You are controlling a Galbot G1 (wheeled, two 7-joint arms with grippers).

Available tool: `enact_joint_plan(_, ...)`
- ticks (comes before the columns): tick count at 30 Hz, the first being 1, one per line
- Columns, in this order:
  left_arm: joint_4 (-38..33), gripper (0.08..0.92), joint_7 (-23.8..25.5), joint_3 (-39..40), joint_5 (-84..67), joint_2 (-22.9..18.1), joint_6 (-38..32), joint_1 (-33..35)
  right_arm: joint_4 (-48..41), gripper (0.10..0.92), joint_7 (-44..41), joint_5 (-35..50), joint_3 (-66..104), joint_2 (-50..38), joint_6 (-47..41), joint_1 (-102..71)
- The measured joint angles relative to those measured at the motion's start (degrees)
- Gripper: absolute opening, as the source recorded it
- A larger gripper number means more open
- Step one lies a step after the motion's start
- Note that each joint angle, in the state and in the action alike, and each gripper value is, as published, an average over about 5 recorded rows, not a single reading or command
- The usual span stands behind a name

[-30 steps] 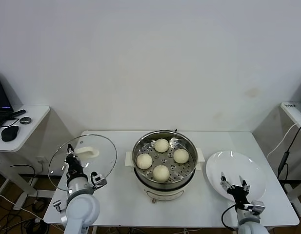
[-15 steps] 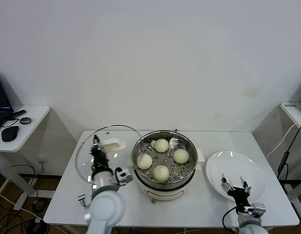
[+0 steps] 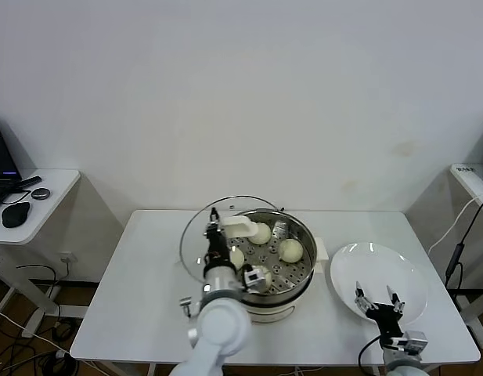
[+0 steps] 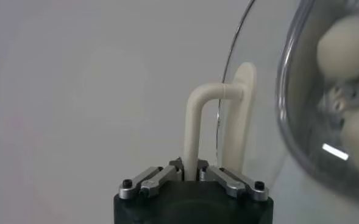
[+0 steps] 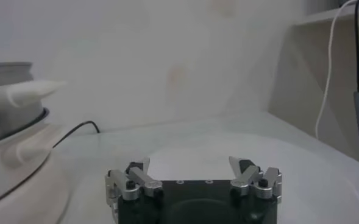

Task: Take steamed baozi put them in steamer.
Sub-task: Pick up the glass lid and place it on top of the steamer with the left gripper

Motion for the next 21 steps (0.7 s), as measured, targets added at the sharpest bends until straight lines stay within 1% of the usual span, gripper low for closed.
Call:
enact_joint_plan(6, 3.4, 0.181, -0.8, 3.5, -2.7, -0.6, 0.0, -3.3, 0.5, 0.823, 0.0, -0.7, 0.3, 0.5, -0.2, -0.3)
enact_joint_plan(12, 7.4, 0.181, -1.7, 5.0, -3.7, -1.0, 0.1, -6.2, 0.8, 0.823, 0.1, -1.2, 0.6, 1.0, -0.2, -0.3)
enact_joint_plan(21, 12.2, 0.181, -2.5, 6.2, -1.6, -1.3, 0.1, -7.3, 0.5, 0.823, 0.1, -1.5, 0.6, 1.5, -0.4, 0.3)
